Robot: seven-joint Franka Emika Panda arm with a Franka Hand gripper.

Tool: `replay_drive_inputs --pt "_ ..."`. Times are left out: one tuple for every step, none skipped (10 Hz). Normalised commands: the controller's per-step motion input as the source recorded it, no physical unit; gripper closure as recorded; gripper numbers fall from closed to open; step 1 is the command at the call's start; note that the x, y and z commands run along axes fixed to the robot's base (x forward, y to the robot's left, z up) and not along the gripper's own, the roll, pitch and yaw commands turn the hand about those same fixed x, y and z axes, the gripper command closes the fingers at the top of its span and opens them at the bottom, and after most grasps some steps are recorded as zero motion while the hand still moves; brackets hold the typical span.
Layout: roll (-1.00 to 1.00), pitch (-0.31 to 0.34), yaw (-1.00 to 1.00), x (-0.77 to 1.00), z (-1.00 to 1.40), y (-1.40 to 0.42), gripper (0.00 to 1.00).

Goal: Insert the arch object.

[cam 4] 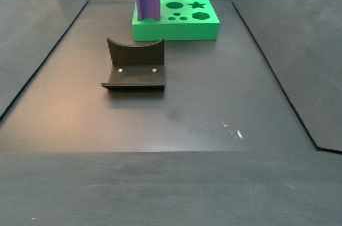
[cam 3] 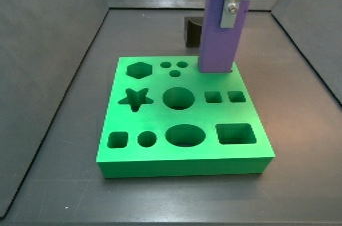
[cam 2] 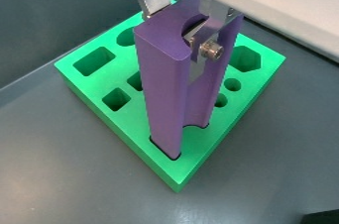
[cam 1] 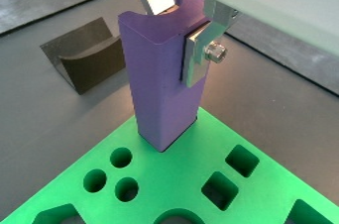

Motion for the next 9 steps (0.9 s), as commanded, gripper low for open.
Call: replay_drive_inputs --pt "-0.03 0.014 -0.13 0.20 -0.29 0.00 1.00" --pt "-0.02 0.000 -0.12 0.13 -0.28 0.00 1.00" --pt "-0.02 0.003 -0.11 0.09 -0.24 0.00 1.00" --pt "-0.01 0.000 -0.10 0.07 -0.22 0.00 1.00" --pt "-0.01 0.000 -0.10 0.06 -0.20 0.00 1.00" --pt "-0.02 0.000 -0.09 0.03 -0.16 0.00 1.00" --pt "-0.04 0.000 -0.07 0.01 -0.11 0.00 1.00" --pt "-0.04 0.000 -0.03 0.05 0.00 0.00 1.00" --pt "0.00 0.000 0.00 0.00 0.00 0.00 1.00"
